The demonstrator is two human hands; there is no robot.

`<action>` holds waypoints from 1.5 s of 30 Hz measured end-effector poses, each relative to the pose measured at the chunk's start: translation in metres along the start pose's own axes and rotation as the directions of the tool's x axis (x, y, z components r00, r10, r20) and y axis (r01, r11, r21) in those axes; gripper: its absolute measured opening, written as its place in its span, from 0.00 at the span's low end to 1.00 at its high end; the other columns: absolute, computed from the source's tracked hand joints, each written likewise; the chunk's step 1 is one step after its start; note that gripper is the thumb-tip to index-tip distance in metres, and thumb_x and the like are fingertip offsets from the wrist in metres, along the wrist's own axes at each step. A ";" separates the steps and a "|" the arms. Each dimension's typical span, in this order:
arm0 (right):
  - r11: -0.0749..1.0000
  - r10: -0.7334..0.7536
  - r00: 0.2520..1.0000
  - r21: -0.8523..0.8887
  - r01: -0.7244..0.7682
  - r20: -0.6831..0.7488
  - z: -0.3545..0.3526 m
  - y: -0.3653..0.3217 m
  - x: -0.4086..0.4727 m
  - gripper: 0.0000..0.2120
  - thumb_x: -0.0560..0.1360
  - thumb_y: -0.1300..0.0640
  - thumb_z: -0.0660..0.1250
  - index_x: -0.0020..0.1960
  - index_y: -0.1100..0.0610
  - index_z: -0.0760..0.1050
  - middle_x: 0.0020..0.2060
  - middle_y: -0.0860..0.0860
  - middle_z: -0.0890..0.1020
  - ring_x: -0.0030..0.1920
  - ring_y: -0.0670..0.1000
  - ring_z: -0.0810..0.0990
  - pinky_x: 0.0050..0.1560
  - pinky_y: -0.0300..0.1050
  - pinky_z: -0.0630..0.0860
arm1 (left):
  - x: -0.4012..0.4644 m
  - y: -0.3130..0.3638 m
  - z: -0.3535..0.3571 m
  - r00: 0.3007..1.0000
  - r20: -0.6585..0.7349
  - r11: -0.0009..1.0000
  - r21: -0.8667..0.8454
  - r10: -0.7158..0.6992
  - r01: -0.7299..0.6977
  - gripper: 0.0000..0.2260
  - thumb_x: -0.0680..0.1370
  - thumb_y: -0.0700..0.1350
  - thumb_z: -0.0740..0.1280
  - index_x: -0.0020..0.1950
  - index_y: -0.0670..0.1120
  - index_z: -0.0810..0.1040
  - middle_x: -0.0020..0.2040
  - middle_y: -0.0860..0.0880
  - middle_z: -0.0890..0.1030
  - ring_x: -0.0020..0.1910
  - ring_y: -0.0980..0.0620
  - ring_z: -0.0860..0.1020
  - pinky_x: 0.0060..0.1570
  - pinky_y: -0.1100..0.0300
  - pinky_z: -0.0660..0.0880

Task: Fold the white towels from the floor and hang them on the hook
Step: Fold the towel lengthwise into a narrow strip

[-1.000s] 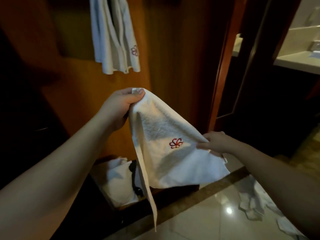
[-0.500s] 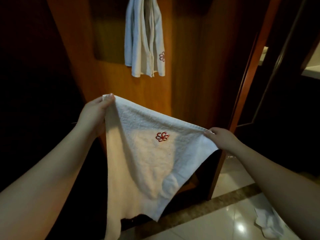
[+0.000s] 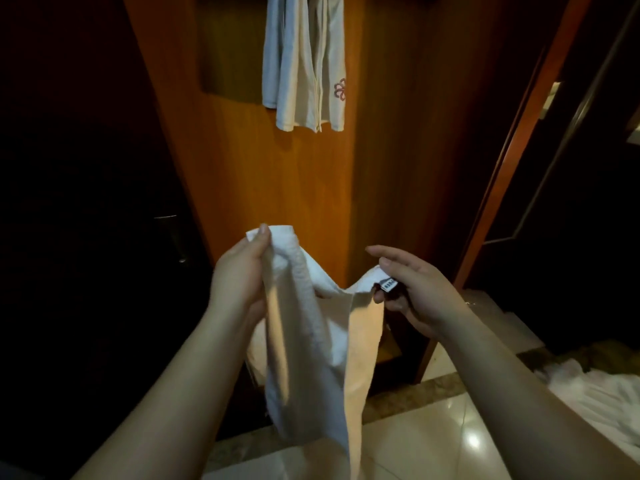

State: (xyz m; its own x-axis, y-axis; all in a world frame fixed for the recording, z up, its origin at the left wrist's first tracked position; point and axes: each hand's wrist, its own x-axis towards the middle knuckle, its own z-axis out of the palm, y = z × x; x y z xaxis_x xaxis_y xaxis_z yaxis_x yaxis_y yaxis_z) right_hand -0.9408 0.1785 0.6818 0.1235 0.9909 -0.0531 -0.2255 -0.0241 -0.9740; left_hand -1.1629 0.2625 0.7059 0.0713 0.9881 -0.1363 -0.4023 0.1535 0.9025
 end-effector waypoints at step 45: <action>0.910 0.073 0.975 -0.414 0.021 0.210 0.052 -0.038 -0.016 0.15 0.79 0.41 0.64 0.58 0.49 0.78 0.43 0.51 0.87 0.39 0.48 0.85 0.34 0.37 0.75 | -0.047 -0.012 0.001 0.897 0.430 0.947 0.236 0.098 -0.216 0.11 0.78 0.52 0.66 0.52 0.51 0.86 0.50 0.43 0.86 0.50 0.45 0.85 0.49 0.54 0.80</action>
State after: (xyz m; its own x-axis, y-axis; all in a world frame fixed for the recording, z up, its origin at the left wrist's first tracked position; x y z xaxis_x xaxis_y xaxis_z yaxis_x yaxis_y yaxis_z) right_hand -0.9845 0.1700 0.7312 -0.0994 0.9921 -0.0764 0.1970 -0.0556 -0.9788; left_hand -1.1607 0.2143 0.7022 0.4175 0.8975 0.1419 -0.1813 -0.0707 0.9809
